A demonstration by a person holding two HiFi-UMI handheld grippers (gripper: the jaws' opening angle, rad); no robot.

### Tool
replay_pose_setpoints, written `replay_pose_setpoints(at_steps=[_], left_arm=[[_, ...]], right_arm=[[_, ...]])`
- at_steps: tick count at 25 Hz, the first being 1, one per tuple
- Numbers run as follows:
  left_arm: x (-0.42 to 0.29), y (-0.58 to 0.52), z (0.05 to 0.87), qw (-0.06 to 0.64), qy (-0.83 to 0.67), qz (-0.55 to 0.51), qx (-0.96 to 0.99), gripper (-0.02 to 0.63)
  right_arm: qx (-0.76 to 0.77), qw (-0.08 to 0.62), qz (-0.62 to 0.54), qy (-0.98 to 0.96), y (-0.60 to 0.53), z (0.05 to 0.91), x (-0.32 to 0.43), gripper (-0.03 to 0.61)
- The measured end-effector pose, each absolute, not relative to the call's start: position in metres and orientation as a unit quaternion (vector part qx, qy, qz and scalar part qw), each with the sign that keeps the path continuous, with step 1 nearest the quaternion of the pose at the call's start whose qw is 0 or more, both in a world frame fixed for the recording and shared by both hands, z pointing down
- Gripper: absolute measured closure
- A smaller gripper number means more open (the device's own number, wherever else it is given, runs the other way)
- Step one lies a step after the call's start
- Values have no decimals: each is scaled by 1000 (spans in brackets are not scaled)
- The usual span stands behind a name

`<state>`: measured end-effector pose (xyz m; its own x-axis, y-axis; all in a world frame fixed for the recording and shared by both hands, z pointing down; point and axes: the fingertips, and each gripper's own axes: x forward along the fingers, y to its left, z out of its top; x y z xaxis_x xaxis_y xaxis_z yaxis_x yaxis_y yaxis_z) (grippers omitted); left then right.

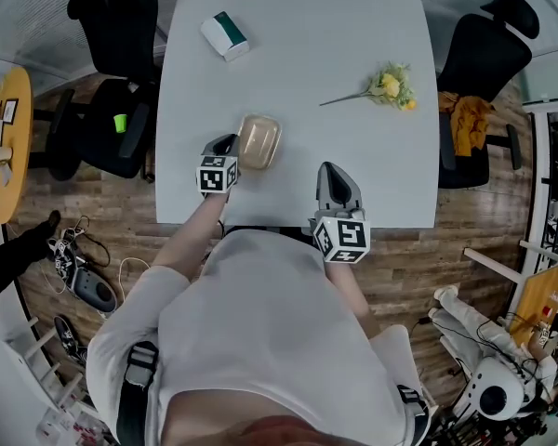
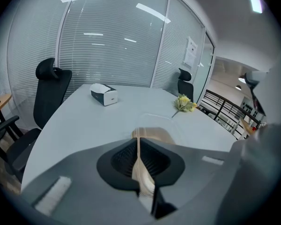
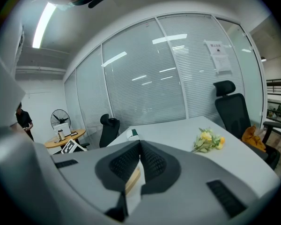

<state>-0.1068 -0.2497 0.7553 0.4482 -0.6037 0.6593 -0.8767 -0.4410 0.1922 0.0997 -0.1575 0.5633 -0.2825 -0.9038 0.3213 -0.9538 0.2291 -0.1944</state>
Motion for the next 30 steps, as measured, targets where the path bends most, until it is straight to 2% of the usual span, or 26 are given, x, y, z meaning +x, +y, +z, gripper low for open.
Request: replay_pose_setpoints(at_steps=[24,30], left_arm=[[-93,-230,582,140,-467,68,870,588],[-90,-217,545,82,-462,52,881,588]], right_arm=[[584,47,140,-798,-144,533,90,571],[589,35,118,-799,-150,516,99,571]])
